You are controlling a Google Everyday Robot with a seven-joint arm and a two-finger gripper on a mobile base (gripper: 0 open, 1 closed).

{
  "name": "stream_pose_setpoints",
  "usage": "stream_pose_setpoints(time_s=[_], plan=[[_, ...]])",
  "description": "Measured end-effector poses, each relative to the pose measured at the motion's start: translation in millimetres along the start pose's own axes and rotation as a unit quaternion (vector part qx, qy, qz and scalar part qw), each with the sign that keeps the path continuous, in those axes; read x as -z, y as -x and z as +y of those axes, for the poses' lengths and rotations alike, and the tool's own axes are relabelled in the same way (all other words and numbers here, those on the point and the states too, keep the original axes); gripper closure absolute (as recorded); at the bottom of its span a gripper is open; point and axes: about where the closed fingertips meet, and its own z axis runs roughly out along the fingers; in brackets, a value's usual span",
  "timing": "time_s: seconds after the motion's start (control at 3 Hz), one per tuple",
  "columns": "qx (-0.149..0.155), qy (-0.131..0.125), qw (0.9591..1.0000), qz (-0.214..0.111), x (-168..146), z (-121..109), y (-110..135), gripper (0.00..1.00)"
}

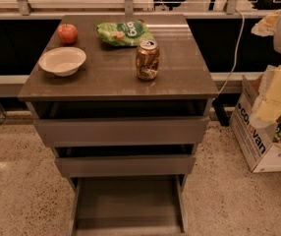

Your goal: Place orange can into bottom drawer

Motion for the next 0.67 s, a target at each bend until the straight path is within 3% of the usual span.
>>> stream_pose_setpoints(time_s=[0.33, 0.67], plan=[[0.000, 0.000, 1.0000, 0.000, 0.1, 0.0, 0.0, 0.00], [0.007, -0.009, 0.9998, -0.014, -20.2, -29.4, 8.7, 0.00]])
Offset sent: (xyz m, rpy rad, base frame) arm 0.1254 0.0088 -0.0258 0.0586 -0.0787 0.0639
